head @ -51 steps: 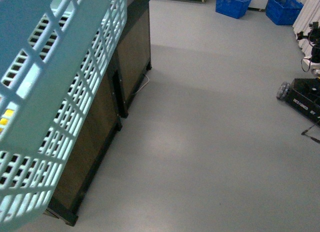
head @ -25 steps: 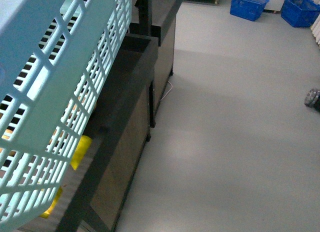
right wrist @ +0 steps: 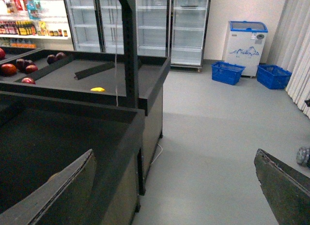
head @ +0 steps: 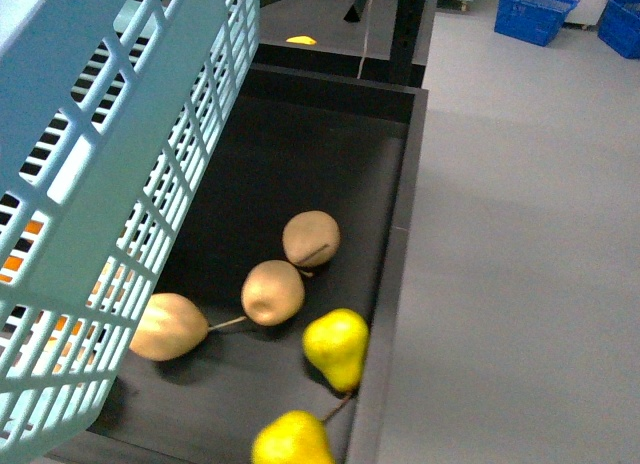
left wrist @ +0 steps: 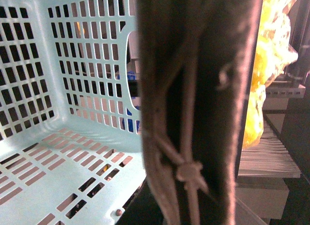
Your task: Pick mango and avocado into basket
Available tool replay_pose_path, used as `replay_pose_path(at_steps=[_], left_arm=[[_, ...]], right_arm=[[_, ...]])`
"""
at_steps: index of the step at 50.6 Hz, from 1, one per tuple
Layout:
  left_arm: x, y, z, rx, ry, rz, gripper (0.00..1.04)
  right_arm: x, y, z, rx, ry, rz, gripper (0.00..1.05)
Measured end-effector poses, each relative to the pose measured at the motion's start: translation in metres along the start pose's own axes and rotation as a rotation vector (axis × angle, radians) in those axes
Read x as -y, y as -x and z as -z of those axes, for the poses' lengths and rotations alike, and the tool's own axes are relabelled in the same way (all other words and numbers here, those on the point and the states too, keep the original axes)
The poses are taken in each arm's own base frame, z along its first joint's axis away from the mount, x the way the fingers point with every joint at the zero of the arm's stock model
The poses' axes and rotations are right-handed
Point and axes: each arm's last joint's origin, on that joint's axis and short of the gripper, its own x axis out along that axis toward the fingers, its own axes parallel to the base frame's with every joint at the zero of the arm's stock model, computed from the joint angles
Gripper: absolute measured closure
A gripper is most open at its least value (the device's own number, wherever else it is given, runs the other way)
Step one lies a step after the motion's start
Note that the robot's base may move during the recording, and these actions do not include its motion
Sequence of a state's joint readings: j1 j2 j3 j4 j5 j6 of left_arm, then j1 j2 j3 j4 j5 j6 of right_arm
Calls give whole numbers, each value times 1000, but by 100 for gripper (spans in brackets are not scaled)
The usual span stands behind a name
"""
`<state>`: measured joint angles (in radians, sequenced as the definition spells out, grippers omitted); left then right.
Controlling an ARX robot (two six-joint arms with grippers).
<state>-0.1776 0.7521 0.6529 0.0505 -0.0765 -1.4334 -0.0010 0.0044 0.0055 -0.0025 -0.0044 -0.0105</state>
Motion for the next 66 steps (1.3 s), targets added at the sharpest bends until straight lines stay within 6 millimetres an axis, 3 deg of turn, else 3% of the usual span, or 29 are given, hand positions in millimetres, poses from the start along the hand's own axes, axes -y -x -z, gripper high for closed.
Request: replay_pose_path(at_steps=[66], left_arm=[[0, 0, 0, 0, 2, 0, 97]], right_arm=[[0, 0, 0, -1, 0, 1, 8]])
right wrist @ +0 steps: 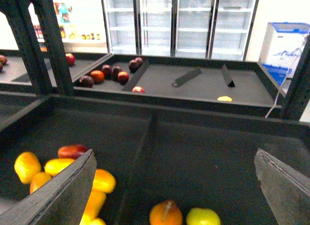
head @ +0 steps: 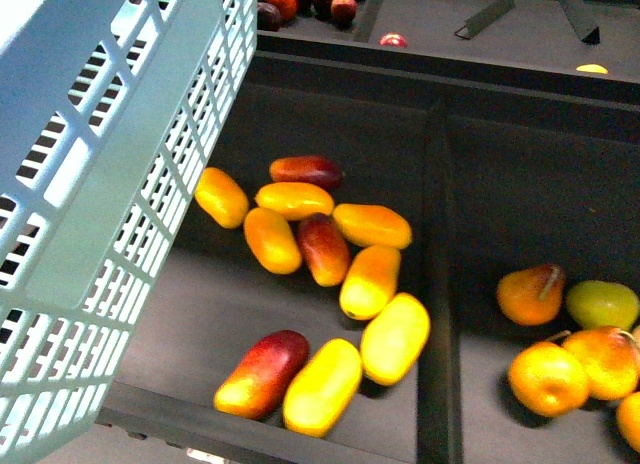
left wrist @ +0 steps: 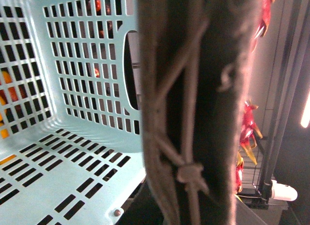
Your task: Pick mango and avocado into basket
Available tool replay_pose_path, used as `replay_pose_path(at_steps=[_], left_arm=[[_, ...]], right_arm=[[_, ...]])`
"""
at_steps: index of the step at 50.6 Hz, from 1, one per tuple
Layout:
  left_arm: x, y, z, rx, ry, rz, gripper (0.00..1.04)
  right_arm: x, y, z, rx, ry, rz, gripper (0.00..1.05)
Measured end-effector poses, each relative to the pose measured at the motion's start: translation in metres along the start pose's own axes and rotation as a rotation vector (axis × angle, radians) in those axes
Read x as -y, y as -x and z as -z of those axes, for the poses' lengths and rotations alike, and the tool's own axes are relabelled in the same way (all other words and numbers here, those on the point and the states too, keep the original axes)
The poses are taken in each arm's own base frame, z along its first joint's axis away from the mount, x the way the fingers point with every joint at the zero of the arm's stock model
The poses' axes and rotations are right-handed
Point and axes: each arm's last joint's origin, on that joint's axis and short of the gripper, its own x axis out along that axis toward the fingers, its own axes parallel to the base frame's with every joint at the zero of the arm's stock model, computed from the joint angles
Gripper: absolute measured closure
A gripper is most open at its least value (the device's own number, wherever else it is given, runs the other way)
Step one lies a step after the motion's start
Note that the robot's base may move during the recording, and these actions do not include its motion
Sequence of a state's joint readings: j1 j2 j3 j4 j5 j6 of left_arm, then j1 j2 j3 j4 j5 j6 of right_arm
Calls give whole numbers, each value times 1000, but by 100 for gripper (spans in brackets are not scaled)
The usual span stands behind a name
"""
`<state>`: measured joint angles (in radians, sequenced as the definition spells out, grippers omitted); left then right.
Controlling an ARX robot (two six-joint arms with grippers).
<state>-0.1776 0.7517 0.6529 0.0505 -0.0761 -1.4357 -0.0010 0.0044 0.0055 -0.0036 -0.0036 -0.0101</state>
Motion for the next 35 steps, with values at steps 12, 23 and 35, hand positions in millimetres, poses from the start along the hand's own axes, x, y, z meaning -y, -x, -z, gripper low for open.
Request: replay_pose_path(at_steps=[12, 23, 35], left_arm=[[0, 0, 0, -1, 0, 2, 97], [0, 0, 0, -1, -1, 1, 97], [0, 0, 0, -1, -1, -1, 97]], right_arm=[[0, 0, 0, 2, 0, -1, 8], [0, 0, 0, 2, 0, -1, 8], [0, 0, -1, 3, 0, -1, 8]])
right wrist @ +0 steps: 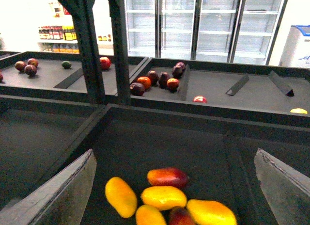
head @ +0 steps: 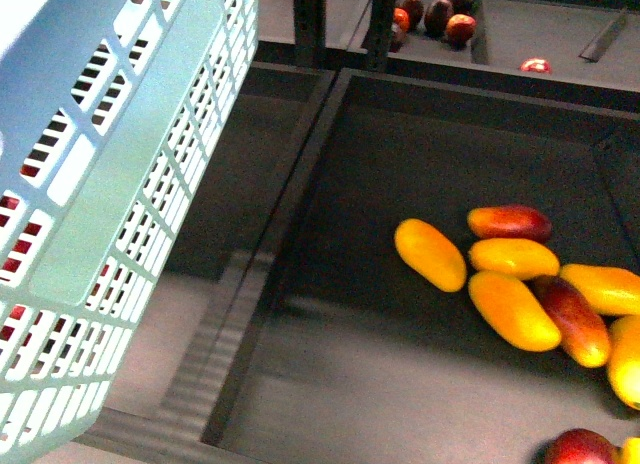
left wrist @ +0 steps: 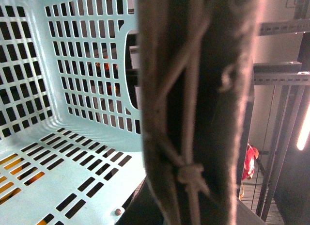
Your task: Pick mango and avocado into basket
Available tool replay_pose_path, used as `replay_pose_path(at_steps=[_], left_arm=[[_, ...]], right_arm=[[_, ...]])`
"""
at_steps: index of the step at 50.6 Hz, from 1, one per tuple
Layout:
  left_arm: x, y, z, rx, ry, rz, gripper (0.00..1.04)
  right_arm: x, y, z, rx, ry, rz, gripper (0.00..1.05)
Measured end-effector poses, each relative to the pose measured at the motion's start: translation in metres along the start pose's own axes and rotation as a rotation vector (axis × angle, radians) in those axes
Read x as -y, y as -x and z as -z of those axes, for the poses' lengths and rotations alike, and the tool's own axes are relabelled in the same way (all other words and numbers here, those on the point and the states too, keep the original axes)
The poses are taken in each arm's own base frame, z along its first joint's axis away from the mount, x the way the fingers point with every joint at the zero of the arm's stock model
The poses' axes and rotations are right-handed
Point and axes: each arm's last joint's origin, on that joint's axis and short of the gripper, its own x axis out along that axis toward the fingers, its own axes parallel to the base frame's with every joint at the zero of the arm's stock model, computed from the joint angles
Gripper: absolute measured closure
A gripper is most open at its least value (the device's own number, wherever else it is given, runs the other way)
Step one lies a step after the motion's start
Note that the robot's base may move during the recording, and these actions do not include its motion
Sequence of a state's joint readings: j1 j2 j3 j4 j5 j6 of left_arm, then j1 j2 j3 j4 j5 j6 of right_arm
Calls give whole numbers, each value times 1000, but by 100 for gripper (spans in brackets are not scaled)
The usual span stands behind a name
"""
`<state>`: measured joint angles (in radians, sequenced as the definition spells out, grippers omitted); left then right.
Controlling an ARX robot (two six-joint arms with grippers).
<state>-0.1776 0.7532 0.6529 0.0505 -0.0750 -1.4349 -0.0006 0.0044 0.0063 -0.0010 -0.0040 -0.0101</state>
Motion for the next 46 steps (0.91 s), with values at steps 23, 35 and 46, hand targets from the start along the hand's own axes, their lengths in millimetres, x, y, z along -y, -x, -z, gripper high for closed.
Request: replay_pose_path(at_steps=[23, 35, 46], left_arm=[[-1, 0, -2, 38, -15, -7, 97], [0, 0, 0, -8, -9, 0, 97], [0, 0, 0, -1, -2, 1, 97]], right_arm=[[0, 0, 0, -2, 0, -5, 8], [0, 0, 1, -2, 0, 0, 8], [0, 0, 1, -2, 0, 0, 8]])
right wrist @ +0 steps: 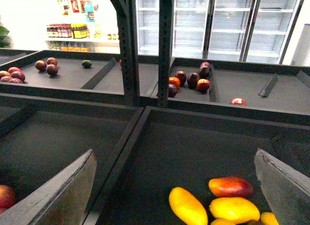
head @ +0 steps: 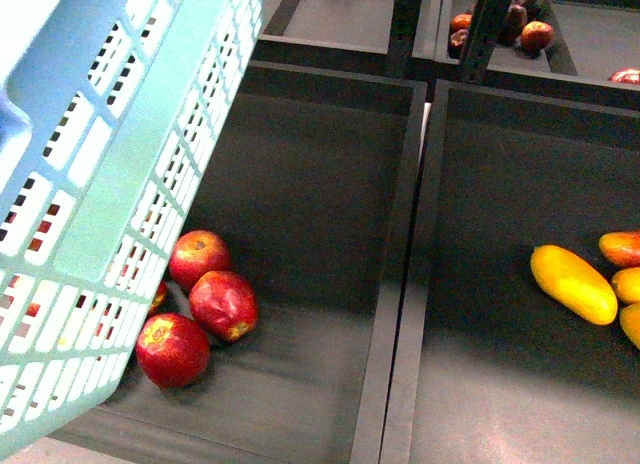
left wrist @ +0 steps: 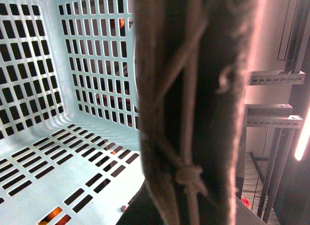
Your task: Pick mango and avocado into basket
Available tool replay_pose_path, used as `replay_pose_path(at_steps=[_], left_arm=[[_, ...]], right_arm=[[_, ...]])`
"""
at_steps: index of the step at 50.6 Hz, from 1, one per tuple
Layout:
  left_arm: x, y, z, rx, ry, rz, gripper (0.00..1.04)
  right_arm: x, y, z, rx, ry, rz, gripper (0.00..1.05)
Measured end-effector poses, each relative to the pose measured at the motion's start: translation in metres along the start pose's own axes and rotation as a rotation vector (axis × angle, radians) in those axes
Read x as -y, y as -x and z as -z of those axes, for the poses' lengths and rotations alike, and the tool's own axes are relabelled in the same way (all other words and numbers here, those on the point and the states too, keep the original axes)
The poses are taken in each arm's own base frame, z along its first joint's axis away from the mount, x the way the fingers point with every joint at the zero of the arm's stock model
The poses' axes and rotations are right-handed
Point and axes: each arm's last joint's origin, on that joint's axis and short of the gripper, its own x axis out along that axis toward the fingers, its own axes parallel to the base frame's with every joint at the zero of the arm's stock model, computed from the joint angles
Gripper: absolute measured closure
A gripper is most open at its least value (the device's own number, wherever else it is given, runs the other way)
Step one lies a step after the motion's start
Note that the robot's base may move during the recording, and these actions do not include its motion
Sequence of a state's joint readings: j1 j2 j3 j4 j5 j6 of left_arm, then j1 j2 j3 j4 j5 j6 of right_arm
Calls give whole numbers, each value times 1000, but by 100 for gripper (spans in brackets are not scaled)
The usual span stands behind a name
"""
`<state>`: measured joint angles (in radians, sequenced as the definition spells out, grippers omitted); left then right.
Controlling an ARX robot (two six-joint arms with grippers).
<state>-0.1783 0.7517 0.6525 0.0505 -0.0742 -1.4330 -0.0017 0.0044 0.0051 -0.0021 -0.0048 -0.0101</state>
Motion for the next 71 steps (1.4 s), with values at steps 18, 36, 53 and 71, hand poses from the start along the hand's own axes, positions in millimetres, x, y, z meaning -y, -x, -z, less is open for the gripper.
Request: replay_pose_path(at_steps=[18, 36, 53, 71], left_arm=[[-3, -6, 5, -152, -218, -87, 97], [-48, -86, 74, -756, -1213, 30, 98], [-66, -111, 114, -916, -1256, 47, 98], [-64, -113, 110, -891, -1272, 39, 98]], right_arm=[[0, 0, 0, 0, 0, 0, 8], [0, 0, 0, 0, 0, 0, 8], [0, 0, 0, 0, 0, 0, 8], [5, -6, -1, -60, -109, 237, 8]])
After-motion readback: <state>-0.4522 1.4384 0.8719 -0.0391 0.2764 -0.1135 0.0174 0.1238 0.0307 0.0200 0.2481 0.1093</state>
